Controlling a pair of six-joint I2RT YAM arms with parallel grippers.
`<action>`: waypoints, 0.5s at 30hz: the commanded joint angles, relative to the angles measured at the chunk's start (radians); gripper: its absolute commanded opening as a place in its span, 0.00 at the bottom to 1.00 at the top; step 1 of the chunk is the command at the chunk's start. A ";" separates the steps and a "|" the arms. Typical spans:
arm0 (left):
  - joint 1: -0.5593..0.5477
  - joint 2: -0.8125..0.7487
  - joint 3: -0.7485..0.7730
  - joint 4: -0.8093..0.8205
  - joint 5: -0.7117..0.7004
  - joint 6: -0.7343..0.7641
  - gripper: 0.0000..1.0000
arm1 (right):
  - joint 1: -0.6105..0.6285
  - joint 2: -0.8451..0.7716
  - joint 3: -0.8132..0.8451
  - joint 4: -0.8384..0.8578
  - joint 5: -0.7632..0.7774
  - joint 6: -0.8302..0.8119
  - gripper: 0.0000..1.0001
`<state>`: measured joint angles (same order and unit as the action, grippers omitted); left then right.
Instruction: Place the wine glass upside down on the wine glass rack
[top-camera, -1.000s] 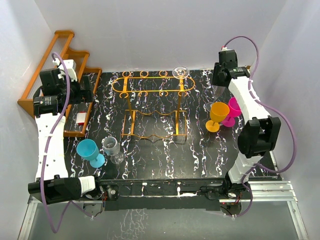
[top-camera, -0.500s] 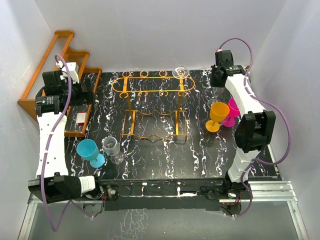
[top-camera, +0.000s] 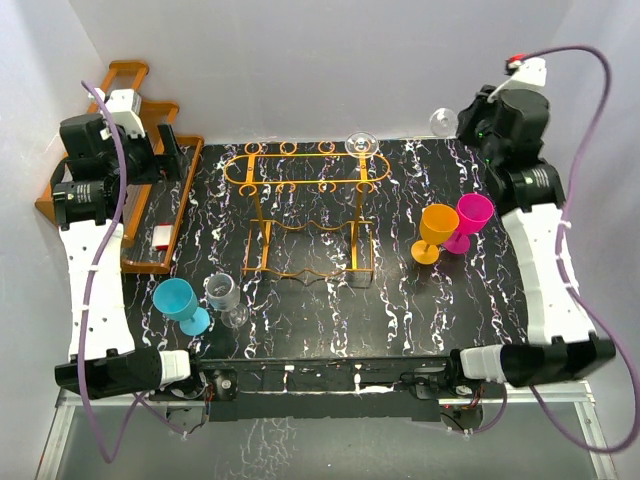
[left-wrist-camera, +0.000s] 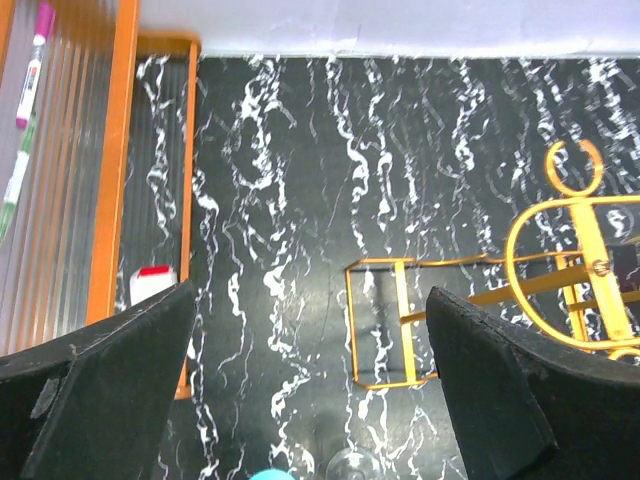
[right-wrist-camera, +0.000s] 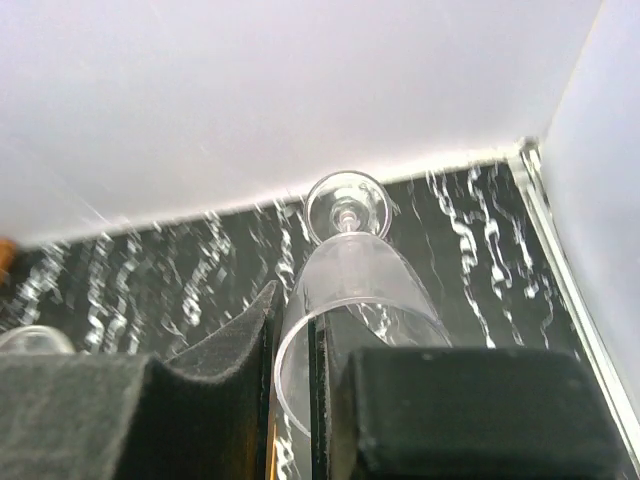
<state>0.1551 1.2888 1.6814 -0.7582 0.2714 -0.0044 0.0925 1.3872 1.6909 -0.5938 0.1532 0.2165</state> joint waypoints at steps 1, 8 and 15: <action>0.005 -0.015 0.035 0.048 0.090 -0.054 0.97 | -0.006 -0.111 -0.127 0.239 -0.068 0.038 0.08; 0.005 -0.065 -0.016 0.360 0.358 -0.292 0.97 | -0.006 -0.350 -0.385 0.642 -0.271 0.090 0.08; -0.116 0.007 -0.112 0.930 0.584 -1.004 0.97 | -0.005 -0.492 -0.551 1.050 -0.432 0.028 0.08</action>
<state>0.1333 1.2545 1.5814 -0.1795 0.6922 -0.5755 0.0895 1.0039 1.1873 0.0315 -0.1589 0.2955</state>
